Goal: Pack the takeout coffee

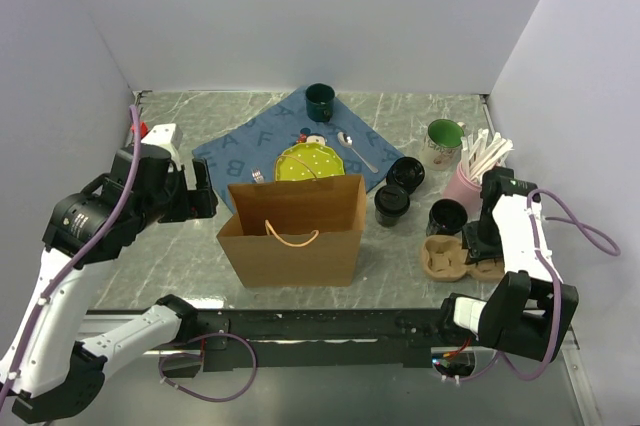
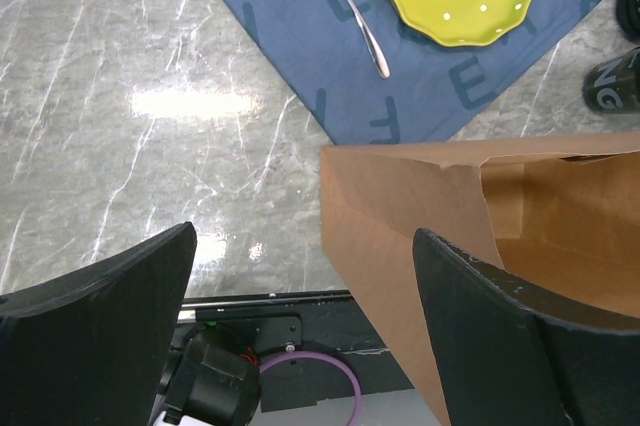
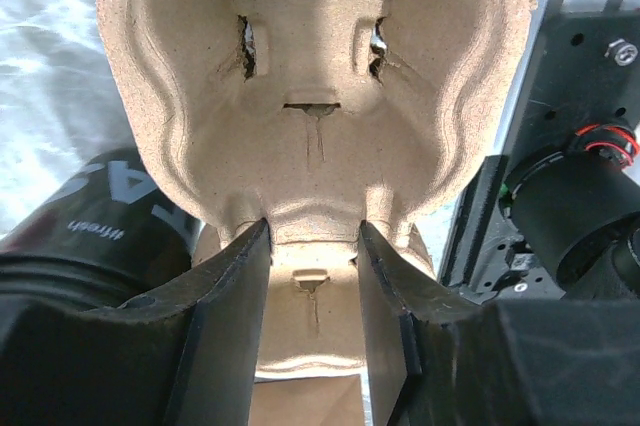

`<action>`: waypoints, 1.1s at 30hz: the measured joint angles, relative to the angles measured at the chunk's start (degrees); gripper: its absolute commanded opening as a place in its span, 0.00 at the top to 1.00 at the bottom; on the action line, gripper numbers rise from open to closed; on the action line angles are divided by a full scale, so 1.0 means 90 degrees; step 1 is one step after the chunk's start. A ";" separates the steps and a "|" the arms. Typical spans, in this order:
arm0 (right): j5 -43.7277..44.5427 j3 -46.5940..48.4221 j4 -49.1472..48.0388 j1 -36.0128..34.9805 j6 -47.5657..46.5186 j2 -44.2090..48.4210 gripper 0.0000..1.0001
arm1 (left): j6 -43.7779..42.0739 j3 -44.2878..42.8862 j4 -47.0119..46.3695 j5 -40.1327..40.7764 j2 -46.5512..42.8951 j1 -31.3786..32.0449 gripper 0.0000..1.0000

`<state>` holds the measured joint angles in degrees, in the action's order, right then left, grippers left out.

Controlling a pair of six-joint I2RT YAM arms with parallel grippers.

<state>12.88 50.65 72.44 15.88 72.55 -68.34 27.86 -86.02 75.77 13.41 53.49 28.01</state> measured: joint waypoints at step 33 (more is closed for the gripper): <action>-0.0359 -0.0537 0.0027 -0.0345 -0.0758 0.0833 0.57 | 0.0000 -0.0374 -0.0007 -0.0170 0.0114 0.0000 0.06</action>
<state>9.65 45.82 72.69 12.78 65.73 -60.84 27.86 -89.38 75.70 11.88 54.52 28.01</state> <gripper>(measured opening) 0.463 0.939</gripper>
